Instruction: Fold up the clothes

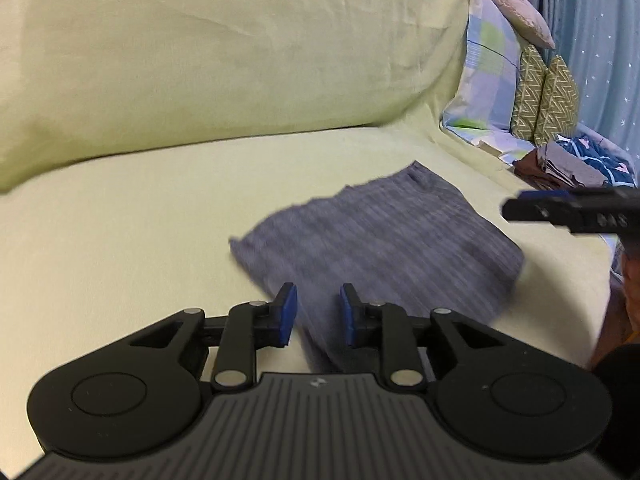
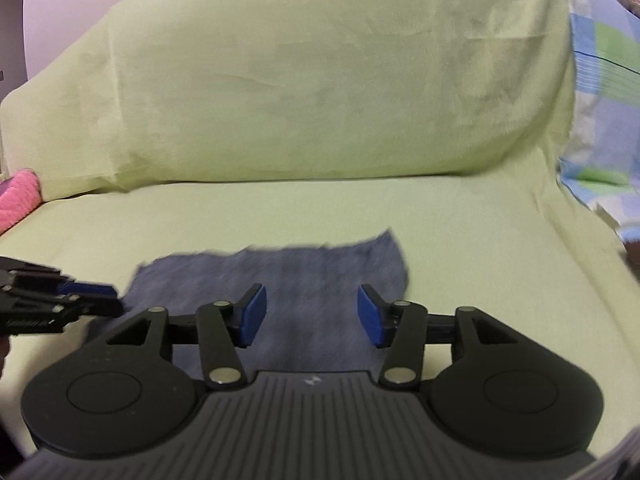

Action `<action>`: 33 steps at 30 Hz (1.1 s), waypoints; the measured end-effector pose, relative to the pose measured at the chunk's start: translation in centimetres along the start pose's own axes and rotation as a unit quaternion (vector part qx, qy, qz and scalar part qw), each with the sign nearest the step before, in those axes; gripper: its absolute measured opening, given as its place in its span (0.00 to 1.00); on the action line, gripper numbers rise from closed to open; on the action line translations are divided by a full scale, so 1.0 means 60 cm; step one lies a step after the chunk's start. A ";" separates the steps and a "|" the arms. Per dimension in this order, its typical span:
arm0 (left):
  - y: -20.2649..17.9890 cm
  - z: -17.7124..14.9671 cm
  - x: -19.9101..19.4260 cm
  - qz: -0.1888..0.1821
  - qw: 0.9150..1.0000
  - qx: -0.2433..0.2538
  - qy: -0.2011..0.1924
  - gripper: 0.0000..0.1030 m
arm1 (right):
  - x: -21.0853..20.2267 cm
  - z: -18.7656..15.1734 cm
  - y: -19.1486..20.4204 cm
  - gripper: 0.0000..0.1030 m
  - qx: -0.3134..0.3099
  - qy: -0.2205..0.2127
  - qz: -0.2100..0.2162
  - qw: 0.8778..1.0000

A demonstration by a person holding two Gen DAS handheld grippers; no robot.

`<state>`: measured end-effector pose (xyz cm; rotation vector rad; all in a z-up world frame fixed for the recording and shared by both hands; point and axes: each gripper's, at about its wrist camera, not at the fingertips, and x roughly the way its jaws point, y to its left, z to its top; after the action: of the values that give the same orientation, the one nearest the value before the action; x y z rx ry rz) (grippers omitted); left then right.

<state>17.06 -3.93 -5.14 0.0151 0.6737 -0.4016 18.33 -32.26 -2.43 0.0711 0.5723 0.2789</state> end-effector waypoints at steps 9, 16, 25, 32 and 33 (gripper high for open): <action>-0.075 -0.084 -0.096 0.026 0.999 -0.041 0.010 0.85 | -0.162 -0.094 0.071 0.90 -0.003 0.008 -0.046 0.999; -0.127 -0.125 -0.129 0.034 0.998 -0.054 0.027 0.99 | -0.214 -0.125 0.095 0.98 -0.008 0.017 -0.057 0.998; -0.138 -0.120 -0.148 0.032 0.997 -0.059 0.034 0.99 | -0.253 -0.141 0.089 0.98 0.001 0.017 -0.066 0.998; -0.150 -0.120 -0.153 0.048 0.997 -0.049 0.032 0.99 | -0.257 -0.135 0.087 0.98 0.004 0.018 -0.061 0.998; -0.151 -0.119 -0.155 0.053 0.997 -0.048 0.028 0.99 | -0.257 -0.134 0.089 0.98 0.004 0.018 -0.058 0.998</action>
<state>2.83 -7.97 -4.05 -0.0285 0.7433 -0.2665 0.27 -31.57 -0.32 0.0404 0.6112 0.1654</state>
